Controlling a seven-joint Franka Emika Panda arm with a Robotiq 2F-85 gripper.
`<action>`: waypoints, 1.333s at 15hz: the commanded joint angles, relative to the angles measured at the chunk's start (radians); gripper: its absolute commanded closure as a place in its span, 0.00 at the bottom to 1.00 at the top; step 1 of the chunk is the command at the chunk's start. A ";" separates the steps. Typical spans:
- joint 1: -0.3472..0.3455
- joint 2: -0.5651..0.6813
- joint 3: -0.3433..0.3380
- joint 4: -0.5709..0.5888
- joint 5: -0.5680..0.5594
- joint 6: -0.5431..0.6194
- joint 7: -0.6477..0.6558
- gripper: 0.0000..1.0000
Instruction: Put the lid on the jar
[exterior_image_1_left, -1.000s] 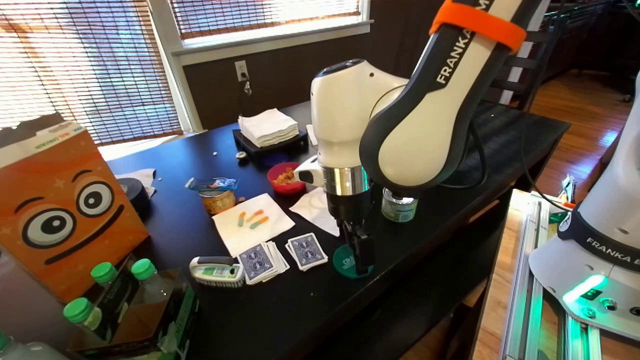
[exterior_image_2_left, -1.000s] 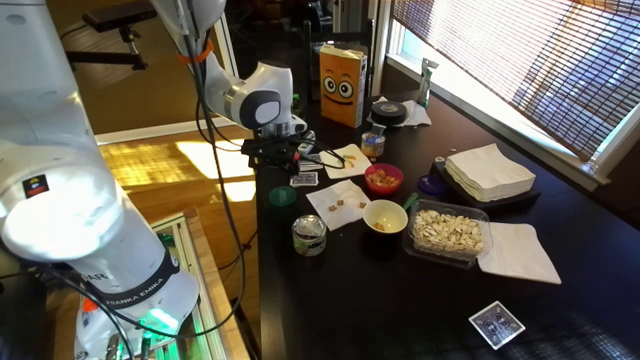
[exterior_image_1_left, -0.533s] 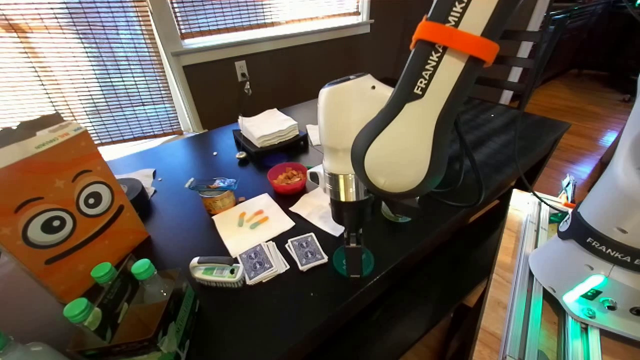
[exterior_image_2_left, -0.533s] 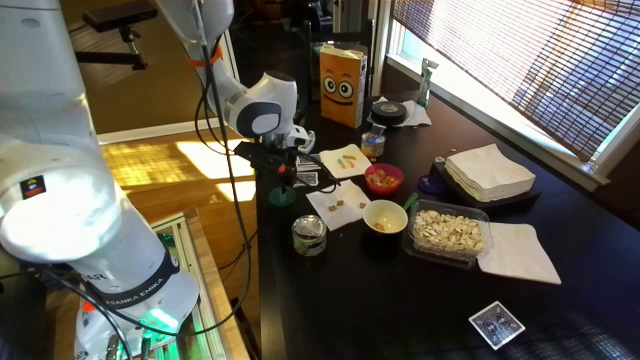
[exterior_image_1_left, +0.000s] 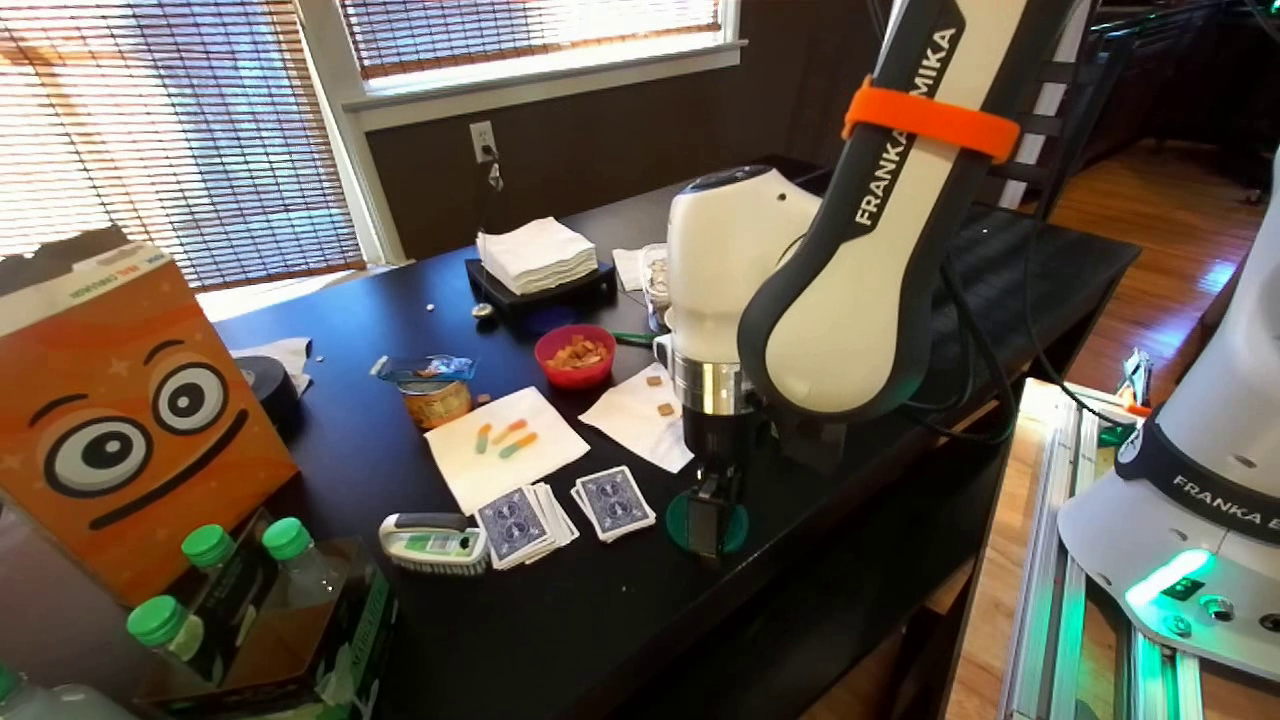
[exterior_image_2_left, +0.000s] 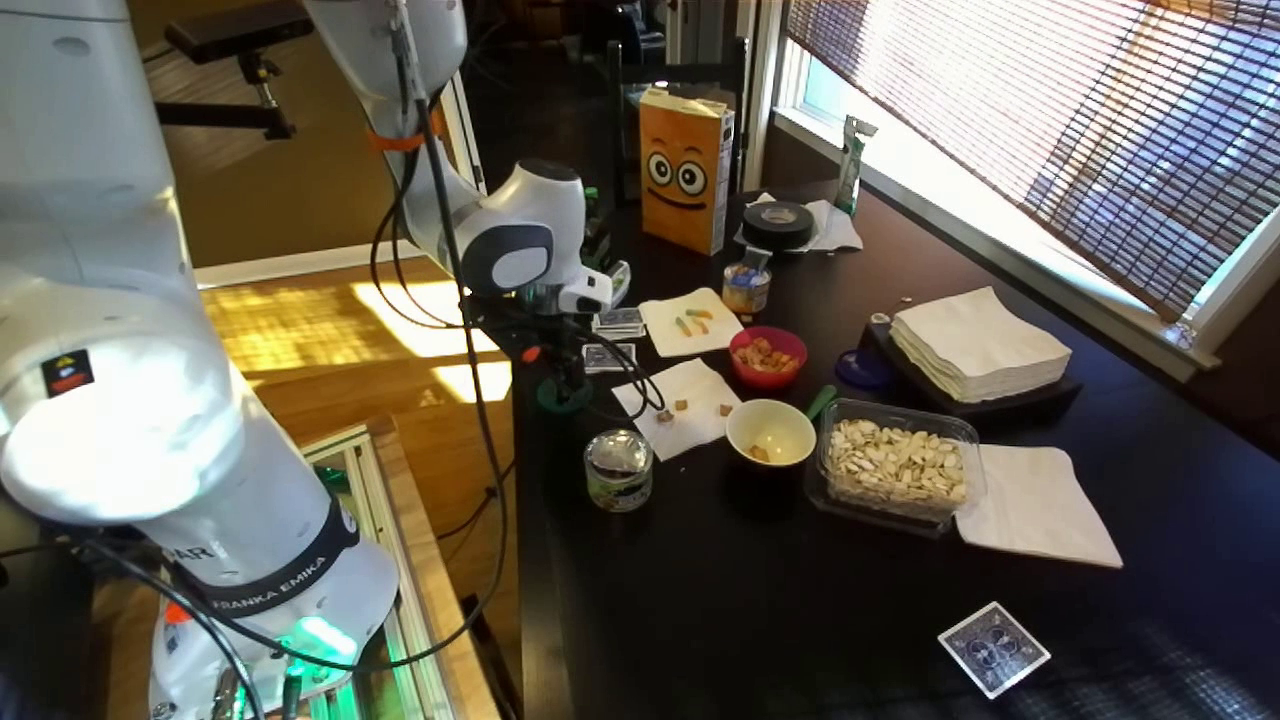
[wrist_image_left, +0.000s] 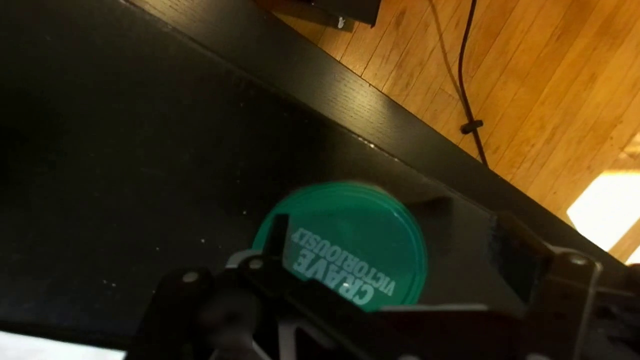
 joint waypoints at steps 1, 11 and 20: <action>0.040 -0.018 -0.048 -0.040 -0.056 0.048 0.118 0.00; 0.076 0.001 -0.111 -0.031 -0.086 0.090 0.274 0.00; 0.035 0.043 -0.075 0.005 -0.040 0.126 0.239 0.00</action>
